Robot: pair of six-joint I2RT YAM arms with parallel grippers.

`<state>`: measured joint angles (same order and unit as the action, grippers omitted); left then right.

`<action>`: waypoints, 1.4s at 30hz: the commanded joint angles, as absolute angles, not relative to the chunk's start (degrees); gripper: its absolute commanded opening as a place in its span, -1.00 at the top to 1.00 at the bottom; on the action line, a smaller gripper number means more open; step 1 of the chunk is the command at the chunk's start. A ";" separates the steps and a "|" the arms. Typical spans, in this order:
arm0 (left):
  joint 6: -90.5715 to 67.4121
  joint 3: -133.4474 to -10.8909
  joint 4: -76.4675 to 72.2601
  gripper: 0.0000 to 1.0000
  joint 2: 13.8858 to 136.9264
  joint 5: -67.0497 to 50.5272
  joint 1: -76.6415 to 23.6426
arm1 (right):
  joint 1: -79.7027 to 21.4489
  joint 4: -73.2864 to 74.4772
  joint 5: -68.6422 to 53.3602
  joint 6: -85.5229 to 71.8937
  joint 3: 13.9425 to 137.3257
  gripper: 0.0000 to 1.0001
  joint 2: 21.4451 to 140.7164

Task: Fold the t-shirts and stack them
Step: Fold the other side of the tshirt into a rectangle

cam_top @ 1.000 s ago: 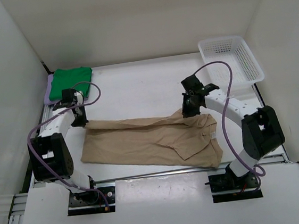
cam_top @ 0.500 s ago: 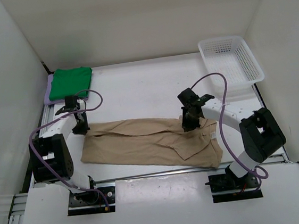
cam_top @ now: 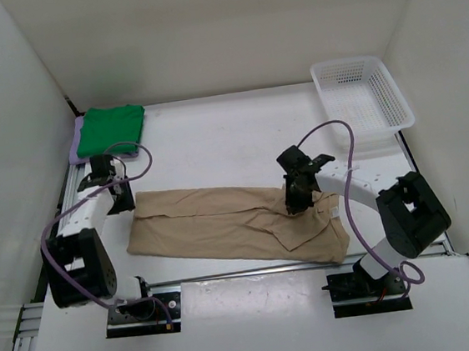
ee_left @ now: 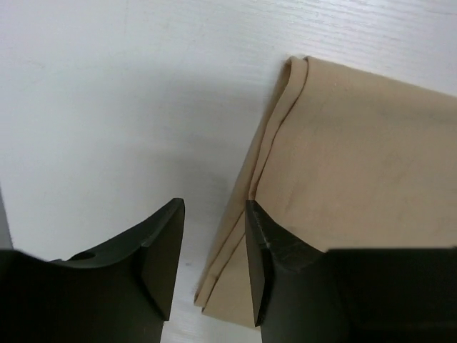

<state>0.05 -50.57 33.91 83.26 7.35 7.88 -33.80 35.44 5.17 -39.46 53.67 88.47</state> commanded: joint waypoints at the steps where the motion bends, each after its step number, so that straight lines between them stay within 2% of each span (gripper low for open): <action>1: 0.00 -49.92 32.96 -0.02 75.51 5.27 9.23 | -35.33 35.51 4.39 -39.29 51.78 0.61 85.17; 3: 0.00 -49.92 32.96 -0.04 73.14 7.11 6.44 | -35.95 35.51 3.78 -39.90 50.98 0.52 83.33; 5: 0.00 -52.90 33.74 -0.07 72.42 7.73 3.01 | -35.95 37.34 2.99 -40.61 50.36 0.34 80.62; 6: 0.00 -54.30 34.27 -0.16 71.64 7.73 -1.28 | -35.95 38.05 2.99 -41.13 50.36 0.28 79.38; 9: 0.00 -63.08 39.62 -0.23 74.17 4.42 -9.55 | -33.76 41.13 4.48 -41.13 50.97 0.11 74.28; 13: 0.00 -78.11 46.31 -0.23 87.66 -8.58 -25.35 | -23.58 41.92 1.77 -41.13 51.50 0.09 71.72; 16: 0.00 -89.88 46.84 -0.23 100.30 -19.05 -32.40 | -16.71 41.31 0.09 -39.38 52.12 0.11 73.21; 20: 0.00 -108.49 47.55 -0.15 116.13 -23.64 -39.09 | -13.28 38.68 1.15 -38.33 53.78 0.16 77.86; 23: 0.00 -116.25 48.08 -0.15 124.24 -25.22 -42.44 | -12.66 35.16 -0.18 -38.32 54.32 0.16 80.33; 26: 0.00 -120.57 48.08 -0.25 129.53 -25.22 -44.20 | -12.05 33.84 -1.40 -38.32 54.84 0.16 81.65; 35: 0.00 -116.02 48.08 -0.25 131.48 -29.88 -47.72 | -9.67 29.98 -5.45 -39.37 53.00 0.09 81.65; 42: 0.00 -114.18 48.08 0.23 130.87 -30.59 -47.72 | -9.14 26.98 -10.98 -41.83 53.00 -0.02 86.29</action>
<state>-0.25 -115.00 48.05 134.52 -28.08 -47.70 -9.32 29.21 -6.98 -40.42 52.18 83.68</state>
